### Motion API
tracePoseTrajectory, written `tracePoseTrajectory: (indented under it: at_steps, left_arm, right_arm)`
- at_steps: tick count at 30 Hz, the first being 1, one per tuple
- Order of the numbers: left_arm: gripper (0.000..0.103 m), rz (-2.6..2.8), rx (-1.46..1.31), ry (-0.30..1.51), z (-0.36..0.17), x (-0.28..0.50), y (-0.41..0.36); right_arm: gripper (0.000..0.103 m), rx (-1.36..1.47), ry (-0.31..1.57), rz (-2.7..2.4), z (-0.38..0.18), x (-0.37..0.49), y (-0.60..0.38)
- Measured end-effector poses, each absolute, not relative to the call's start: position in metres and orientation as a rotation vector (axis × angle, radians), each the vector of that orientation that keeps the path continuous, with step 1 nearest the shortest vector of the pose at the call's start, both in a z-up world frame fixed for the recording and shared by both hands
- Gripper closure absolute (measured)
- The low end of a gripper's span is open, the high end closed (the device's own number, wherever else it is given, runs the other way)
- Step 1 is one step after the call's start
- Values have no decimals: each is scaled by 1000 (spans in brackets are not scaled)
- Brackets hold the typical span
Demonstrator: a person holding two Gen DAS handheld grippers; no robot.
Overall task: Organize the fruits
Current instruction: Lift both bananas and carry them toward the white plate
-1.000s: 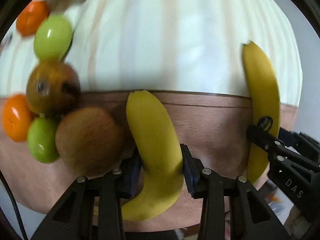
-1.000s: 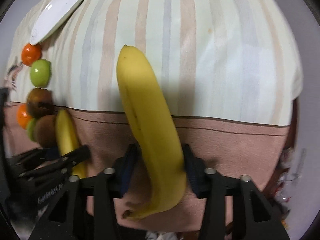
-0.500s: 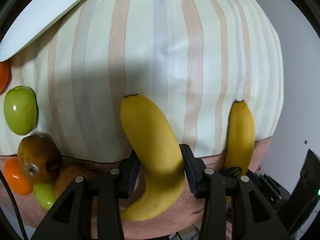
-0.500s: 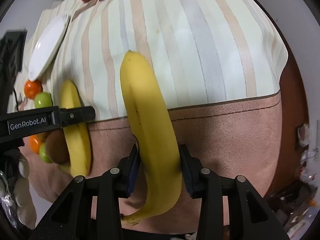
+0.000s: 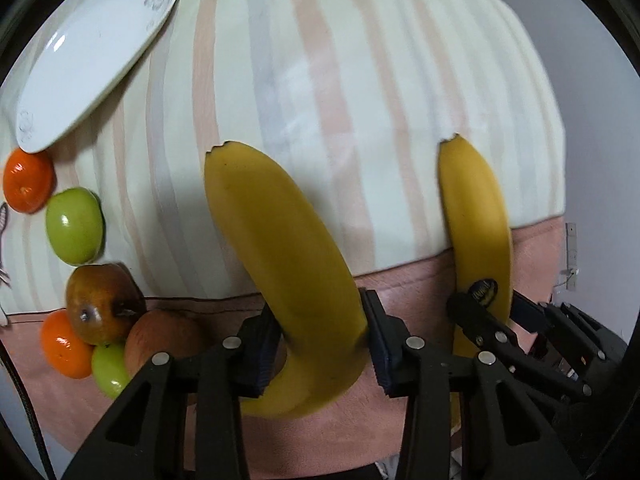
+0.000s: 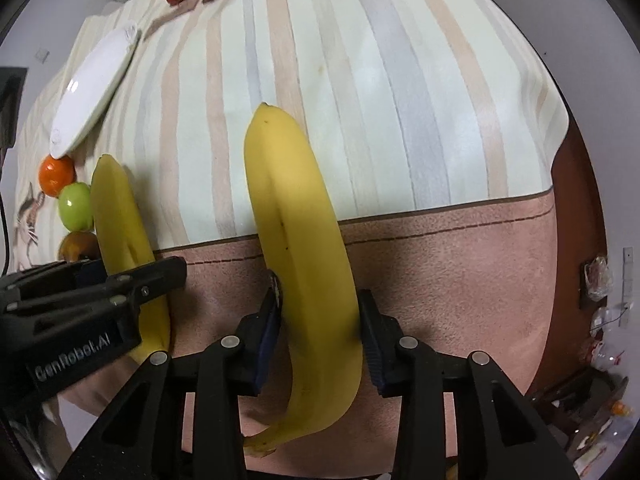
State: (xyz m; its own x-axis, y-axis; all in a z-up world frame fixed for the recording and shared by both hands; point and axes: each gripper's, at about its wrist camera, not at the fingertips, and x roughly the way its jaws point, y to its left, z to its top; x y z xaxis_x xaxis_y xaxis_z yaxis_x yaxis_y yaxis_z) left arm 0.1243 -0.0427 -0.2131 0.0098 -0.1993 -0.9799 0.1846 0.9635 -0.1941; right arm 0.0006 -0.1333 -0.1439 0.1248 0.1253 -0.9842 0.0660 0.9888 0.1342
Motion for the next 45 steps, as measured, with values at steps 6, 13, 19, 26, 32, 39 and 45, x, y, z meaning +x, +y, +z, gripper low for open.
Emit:
tracePoseTrajectory:
  at_steps: [6,13,19,26,32,39,45]
  left_arm:
    - [68,-325,-62,1503,-172,100,-12]
    - [71,-331,-114,1440,-110,118,47]
    - [72,-332,-141,1397,-68,148,73]
    - [71,-338,-180,1606,-137,166,57]
    - [63,-299,-210,1720,-193,183,64]
    - [73,-255,-36,1568,-170,172,55]
    - [75,-276,-83,1491,-127,174,66]
  right_arm:
    - [64,193,1406,66,-112,-16,-149]
    - [65,232,1383,116,-96,-20,-132]
    - [65,224,1343,149,-80,-8,-106]
    - [65,168,1360,134,-89,9,-91]
    - [65,201,1438,134,-126,13,-90]
    - [65,216,1470,93,-159,15,-88]
    - [66,237,1402,100,-134,8,-79]
